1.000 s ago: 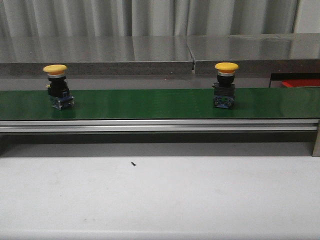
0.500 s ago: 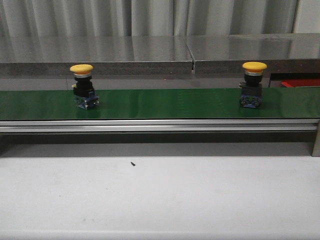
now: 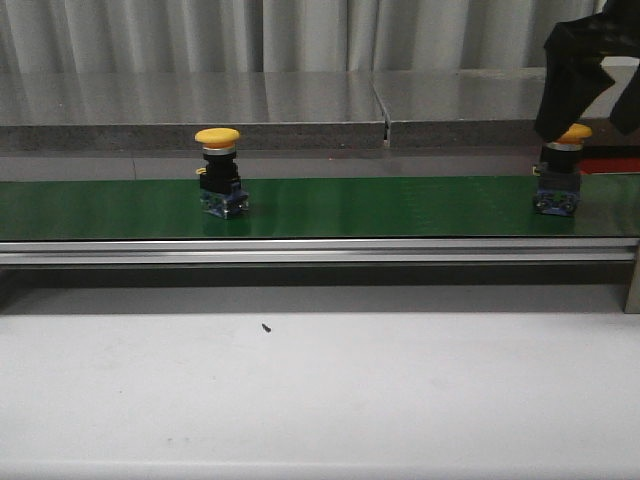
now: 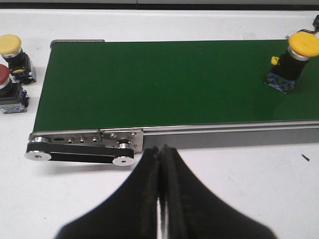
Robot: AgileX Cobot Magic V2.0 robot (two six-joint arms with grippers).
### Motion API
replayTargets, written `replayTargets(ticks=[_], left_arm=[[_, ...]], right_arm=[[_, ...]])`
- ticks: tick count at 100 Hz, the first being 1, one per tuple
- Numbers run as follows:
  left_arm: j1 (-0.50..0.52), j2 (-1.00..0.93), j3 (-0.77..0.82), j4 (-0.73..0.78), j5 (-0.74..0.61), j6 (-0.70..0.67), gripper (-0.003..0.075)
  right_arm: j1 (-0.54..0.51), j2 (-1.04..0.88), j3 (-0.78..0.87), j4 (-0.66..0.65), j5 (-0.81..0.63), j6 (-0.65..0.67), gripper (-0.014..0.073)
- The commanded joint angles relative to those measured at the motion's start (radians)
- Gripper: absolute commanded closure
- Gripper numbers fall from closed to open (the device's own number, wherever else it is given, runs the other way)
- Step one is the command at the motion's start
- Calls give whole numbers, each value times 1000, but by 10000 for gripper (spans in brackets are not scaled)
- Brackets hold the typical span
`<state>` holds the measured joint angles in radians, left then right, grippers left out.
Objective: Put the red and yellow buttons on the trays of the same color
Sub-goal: 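Lower the right gripper onto the first yellow button at the belt end, then carry the yellow button into the yellow tray and open the right gripper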
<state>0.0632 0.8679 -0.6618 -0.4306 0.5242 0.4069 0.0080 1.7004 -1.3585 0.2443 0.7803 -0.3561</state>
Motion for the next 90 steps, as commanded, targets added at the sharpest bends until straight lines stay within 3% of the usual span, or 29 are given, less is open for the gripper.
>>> replayTargets(ticks=[1,10,20,27,55,90], left_arm=[[-6,-2,-27,-25,-64,0,739],[-6,-2,-27,-25,-62,0,739],[-6,-2,-27,-25,-60,0,739],[-6,-2,-27,-25,-60,0,739],[-6,-2,-27,-25,-60,0,739],[-6,-2,-27,-25,-56,0,739]], right_arm=[[-6,11,-75,10,-24,-4,-24],[-19,60,-112,10,-5,15,67],[-28,92,-141,11,50,27,307],[-33,94,-146,11,89,27,416],[-107,8,-163,10,170,41,431],[-424,-24,-160,10,227,43,431]])
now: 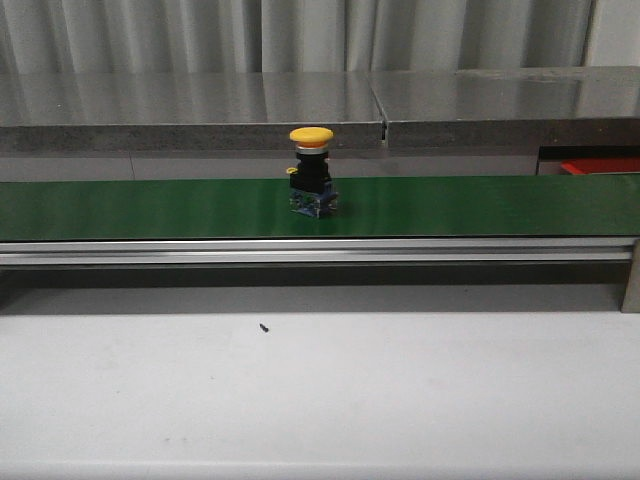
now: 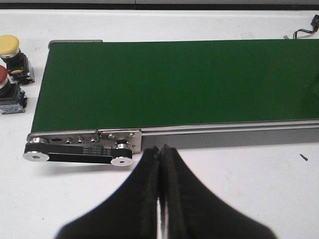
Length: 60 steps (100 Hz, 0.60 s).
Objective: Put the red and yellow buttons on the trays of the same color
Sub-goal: 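Carry the yellow button into the yellow tray and open the right gripper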
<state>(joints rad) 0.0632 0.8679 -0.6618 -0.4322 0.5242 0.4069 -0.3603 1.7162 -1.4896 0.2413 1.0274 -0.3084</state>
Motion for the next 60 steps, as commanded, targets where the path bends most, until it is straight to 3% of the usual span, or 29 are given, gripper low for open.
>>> replayTargets(ticks=[1,15,60], left_arm=[[-6,-2,-27,-23,-56,0,739],[-6,-2,-27,-32,-54,0,739],[-6,-2,-27,-32,-54,0,739]], right_arm=[[-65,-38,-29,13,-21,-6,431],[-113,9,-29,13,-20,-33,431],[-114,195,-29,-9,-96,-33,431]])
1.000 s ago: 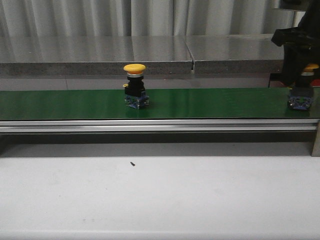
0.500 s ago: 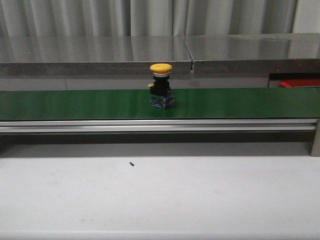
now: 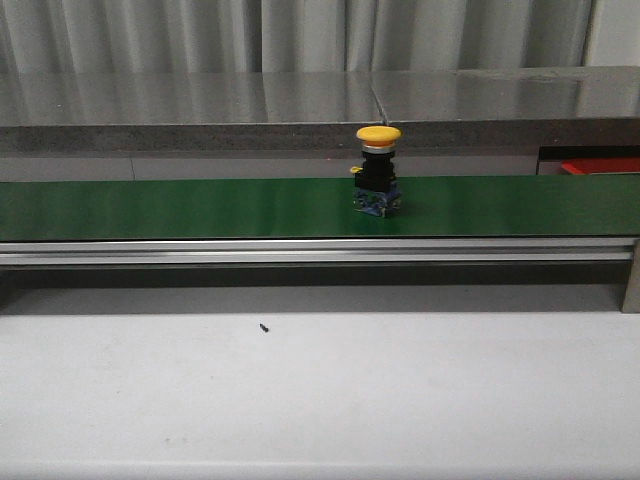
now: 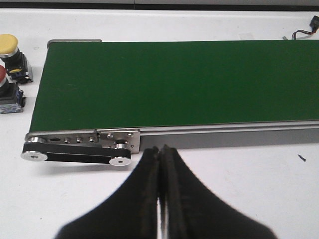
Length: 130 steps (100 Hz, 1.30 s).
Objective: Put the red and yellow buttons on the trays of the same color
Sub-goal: 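Carry the yellow button into the yellow tray and open the right gripper, then grasp the second yellow button at the belt end with the right gripper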
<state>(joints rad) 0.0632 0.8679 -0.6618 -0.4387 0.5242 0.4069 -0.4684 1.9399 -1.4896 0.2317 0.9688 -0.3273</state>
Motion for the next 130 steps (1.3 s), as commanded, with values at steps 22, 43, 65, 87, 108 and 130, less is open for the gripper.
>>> replayTargets(ticks=[22,43,65,87,108,130], left_arm=[[-6,-2,-27,-25,-54,0,739],[-6,-2,-27,-25,-54,0,739],[-6,-2,-27,-25,-54,0,739],[-6,-2,-27,-25,-54,0,739],[-6,-2,-27,-25,-54,0,739],[-6,-2,-27,-25,-41,0,739]], right_arm=[[-5,-10,-29,-22,-65,-14,408],[-5,-8,-29,-24,-68,-14,217],[-5,-17,-29,-19,-62,-14,60],[16,-142,-29,37,-85,-50,60],[123,-243,-29,47,-17,-163,60],[285,-246,-29,40,46,-168,60]])
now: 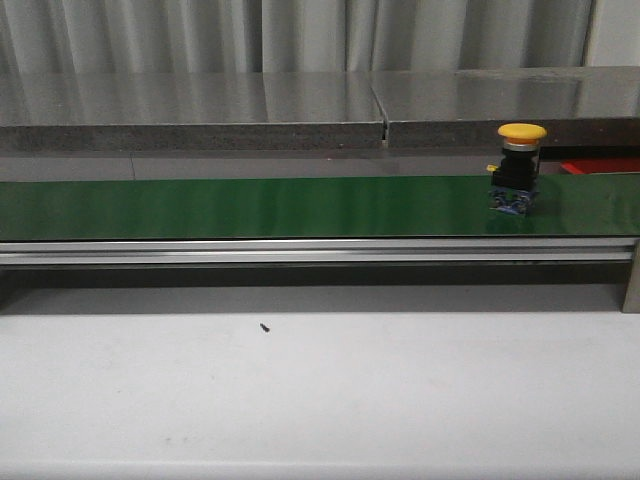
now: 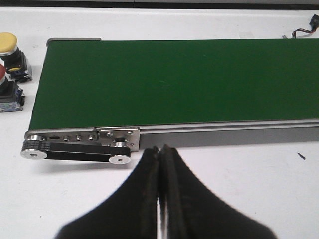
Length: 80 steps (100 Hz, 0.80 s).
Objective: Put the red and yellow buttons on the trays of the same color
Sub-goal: 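Grasp the second yellow button at the belt end with the right gripper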
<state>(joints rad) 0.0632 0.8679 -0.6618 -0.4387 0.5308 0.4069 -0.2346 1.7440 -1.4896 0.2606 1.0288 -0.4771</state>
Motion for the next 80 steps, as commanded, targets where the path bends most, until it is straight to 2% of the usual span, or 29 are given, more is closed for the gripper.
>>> replayTargets(ticks=[1,14,29,60,68,80], left_arm=[[-6,-2,-27,-25,-47,0,739],[-6,-2,-27,-25,-45,0,739],[-6,-2,-27,-25,-45,0,739],[-6,-2,-27,-40,-45,0,739],[-6,-2,-27,-40,-45,0,739],[-6,-2,-27,-40,-45,0,739]], right_arm=[[56,-51,-29,10,-15,-18,60],[132,-50,-29,-25,-21,-18,60],[173,-44,-29,-25,-33,-21,60],[184,12,-32,-23,-112,-35,71],[183,27,-33,-25,-129,-35,130],[181,54,-40,-25,-127,-33,312]])
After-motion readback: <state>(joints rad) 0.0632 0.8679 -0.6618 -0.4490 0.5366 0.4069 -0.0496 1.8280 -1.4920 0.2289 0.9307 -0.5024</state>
